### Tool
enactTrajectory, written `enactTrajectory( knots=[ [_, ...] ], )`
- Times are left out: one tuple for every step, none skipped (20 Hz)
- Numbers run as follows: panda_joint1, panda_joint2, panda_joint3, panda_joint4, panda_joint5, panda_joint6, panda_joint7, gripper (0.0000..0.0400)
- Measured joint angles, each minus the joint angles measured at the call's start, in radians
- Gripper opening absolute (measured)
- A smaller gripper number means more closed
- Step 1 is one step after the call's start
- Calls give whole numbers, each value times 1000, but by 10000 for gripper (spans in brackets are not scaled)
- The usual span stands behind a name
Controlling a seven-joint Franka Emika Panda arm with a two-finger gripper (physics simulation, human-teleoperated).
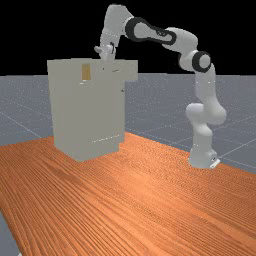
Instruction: Open the drawer
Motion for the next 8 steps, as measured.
enactTrajectory(
  knots=[
    [14, -11, 12, -8, 3, -13, 18, 400],
    [26, -20, 24, -13, 6, -27, 37, 400],
    [37, -27, 38, -16, 10, -41, 56, 400],
    [49, -33, 55, -18, 15, -53, 76, 400],
    [63, -39, 72, -21, 19, -62, 98, 400],
    [76, -45, 89, -25, 22, -71, 115, 400],
    [90, -52, 107, -29, 25, -82, 131, 400],
    [105, -59, 126, -34, 27, -94, 148, 400]
  ],
)
